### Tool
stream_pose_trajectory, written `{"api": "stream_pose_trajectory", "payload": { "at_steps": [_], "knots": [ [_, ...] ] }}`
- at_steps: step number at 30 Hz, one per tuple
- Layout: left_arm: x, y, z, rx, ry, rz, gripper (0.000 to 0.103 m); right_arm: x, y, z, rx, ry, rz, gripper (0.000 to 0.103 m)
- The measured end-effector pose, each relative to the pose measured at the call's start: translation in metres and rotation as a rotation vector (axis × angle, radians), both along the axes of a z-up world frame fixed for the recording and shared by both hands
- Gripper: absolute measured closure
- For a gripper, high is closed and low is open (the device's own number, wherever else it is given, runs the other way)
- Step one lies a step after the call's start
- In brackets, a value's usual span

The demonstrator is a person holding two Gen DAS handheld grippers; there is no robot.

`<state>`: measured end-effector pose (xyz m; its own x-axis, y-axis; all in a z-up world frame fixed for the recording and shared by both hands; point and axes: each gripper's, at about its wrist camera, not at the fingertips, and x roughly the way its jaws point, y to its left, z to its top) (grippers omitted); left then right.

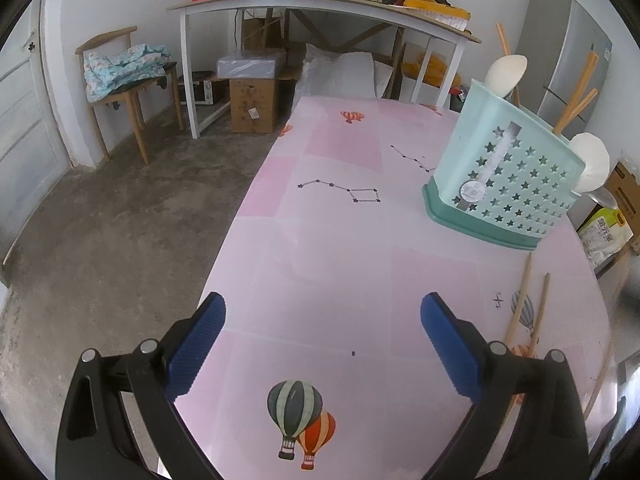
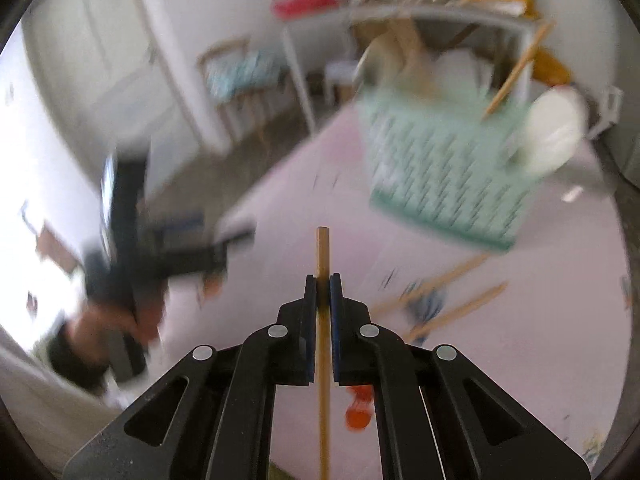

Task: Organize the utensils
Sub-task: 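Lower the chopstick into the basket and open the right tool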

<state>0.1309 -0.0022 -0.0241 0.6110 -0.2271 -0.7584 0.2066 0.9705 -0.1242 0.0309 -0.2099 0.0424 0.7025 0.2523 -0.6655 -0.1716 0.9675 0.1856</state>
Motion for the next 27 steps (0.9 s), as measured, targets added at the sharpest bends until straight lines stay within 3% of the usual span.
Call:
{"api": "stream_pose_trajectory", "payload": {
  "at_steps": [7,16,22,27],
  "knots": [
    [0.0,-0.002,0.002,-0.005,-0.007,-0.001,0.007,0.026,-0.04,0.09,0.064,-0.382,-0.155,0.099],
    [-0.002,0.001,0.006,0.0,-0.024,0.008,0.007,0.069,-0.05,0.152,0.097,-0.546,-0.15,0.099],
    [-0.001,0.004,0.006,0.0,-0.026,0.014,0.007,0.072,-0.044,0.152,0.022,-0.579,-0.179,0.099],
    [0.0,0.003,0.005,-0.003,-0.022,0.015,0.007,0.086,-0.038,0.107,-0.086,-0.535,-0.208,0.098]
  ]
}}
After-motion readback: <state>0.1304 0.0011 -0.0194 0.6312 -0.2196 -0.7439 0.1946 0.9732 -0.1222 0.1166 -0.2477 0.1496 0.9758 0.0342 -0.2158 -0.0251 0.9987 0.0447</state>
